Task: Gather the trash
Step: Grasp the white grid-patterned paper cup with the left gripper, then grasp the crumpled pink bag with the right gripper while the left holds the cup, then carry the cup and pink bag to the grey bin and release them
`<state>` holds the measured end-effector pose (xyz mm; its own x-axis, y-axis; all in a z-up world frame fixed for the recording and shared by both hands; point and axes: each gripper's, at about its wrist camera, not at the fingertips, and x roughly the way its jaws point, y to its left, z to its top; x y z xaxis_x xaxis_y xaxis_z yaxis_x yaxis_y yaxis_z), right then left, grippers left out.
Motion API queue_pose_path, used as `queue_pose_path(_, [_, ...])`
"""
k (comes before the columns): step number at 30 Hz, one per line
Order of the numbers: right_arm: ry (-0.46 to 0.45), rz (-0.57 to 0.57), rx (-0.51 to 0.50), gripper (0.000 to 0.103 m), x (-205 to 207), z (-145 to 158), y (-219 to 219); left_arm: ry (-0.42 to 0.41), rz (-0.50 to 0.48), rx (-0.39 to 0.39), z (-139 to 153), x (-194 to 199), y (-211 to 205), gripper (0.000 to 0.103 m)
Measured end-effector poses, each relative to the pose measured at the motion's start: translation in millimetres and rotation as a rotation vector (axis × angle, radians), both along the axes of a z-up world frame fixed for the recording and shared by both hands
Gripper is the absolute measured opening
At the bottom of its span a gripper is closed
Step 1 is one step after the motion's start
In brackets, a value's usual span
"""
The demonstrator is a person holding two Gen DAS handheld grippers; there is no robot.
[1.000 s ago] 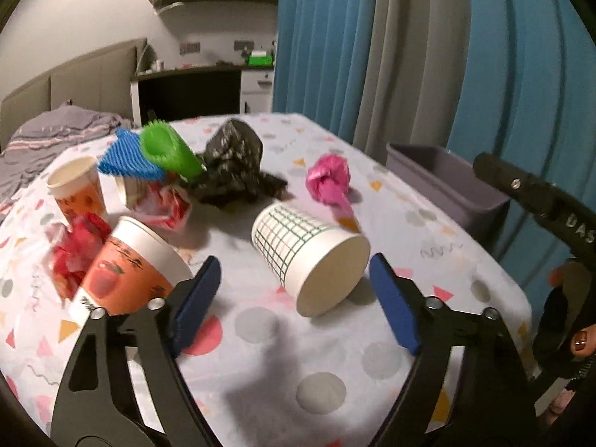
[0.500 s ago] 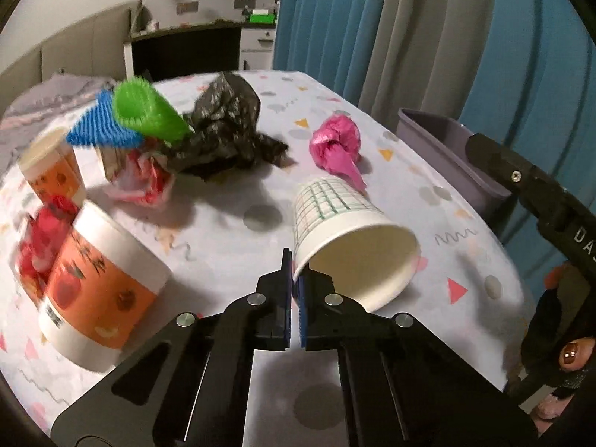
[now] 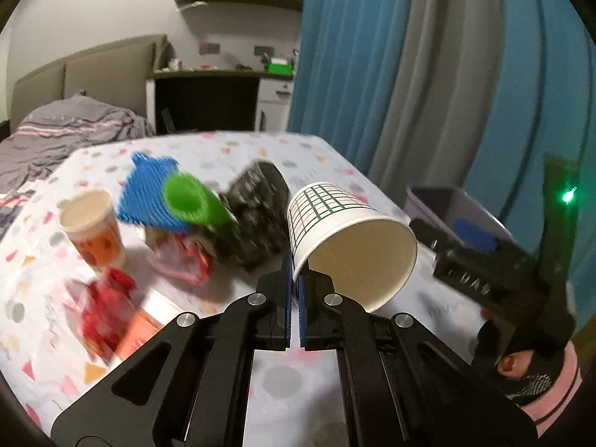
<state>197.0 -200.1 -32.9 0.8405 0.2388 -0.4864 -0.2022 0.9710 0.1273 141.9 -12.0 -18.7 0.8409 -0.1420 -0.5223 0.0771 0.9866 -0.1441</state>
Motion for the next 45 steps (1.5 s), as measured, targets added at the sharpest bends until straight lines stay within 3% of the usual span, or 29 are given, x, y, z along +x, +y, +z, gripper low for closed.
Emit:
queue_pose_path(6, [0.046, 0.013, -0.028, 0.077, 36.3, -10.6, 18.1, -0.035, 0.044, -0.026, 14.3, 9.2, 15.0, 0.002])
queue_pose_path(11, [0.122, 0.017, -0.021, 0.064, 65.8, -22.9, 21.9, -0.047, 0.046, -0.037, 18.1, 14.1, 20.5, 0.002])
queue_pose_path(18, [0.204, 0.059, -0.002, 0.056, 82.9, -40.5, 27.9, -0.041, 0.049, -0.046, 15.9, 20.2, 22.2, 0.002])
queue_pose_path(20, [0.213, 0.085, -0.007, 0.043, 83.9, -42.0, 31.8, -0.036, 0.049, -0.051, 14.0, 21.4, 22.7, 0.002])
queue_pose_path(25, [0.197, 0.12, -0.026, 0.025, 79.2, -39.5, 36.4, -0.03, 0.048, -0.051, 11.6, 23.5, 21.9, 0.002])
queue_pose_path(35, [0.108, 0.105, -0.017, 0.023, 48.4, -13.9, 17.1, -0.041, 0.029, -0.04, 17.7, 17.3, 8.5, 0.002])
queue_pose_path(45, [0.009, 0.058, -0.006, 0.024, 13.7, 18.8, -25.2, -0.058, -0.051, -0.031, 26.0, 16.7, -32.8, 0.002])
